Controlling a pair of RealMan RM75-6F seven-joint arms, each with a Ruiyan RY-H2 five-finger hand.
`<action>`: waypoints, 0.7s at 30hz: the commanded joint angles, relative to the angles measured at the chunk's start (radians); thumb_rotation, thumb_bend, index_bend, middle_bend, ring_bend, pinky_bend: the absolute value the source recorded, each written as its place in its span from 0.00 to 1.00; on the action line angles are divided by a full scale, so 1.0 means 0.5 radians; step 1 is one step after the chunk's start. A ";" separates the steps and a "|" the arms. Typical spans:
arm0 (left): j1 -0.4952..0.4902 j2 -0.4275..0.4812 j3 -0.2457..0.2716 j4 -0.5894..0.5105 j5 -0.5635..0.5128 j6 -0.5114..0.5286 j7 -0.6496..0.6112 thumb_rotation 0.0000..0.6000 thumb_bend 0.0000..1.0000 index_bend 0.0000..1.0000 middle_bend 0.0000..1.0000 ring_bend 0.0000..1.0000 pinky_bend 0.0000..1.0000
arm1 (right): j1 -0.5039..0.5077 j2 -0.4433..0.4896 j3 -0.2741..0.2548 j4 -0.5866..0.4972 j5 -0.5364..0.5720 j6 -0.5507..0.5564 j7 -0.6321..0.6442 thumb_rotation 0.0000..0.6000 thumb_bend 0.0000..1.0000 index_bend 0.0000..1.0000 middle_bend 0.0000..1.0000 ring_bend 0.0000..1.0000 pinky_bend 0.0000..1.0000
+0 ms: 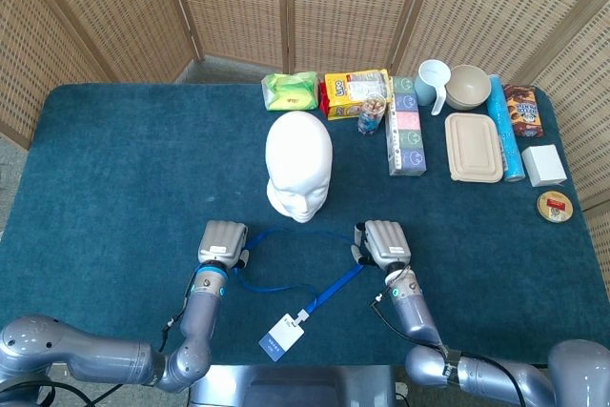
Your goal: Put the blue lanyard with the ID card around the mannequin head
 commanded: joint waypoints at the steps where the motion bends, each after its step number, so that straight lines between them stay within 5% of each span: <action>1: 0.004 0.000 0.003 -0.001 -0.002 0.001 0.001 0.84 0.42 0.54 1.00 1.00 1.00 | -0.002 0.002 0.002 -0.003 -0.003 0.003 0.006 1.00 0.54 0.64 1.00 1.00 1.00; 21: 0.020 -0.006 0.011 0.016 -0.010 -0.005 0.006 0.84 0.43 0.64 1.00 1.00 1.00 | 0.009 0.003 0.012 -0.020 -0.004 -0.005 0.016 1.00 0.55 0.64 1.00 1.00 1.00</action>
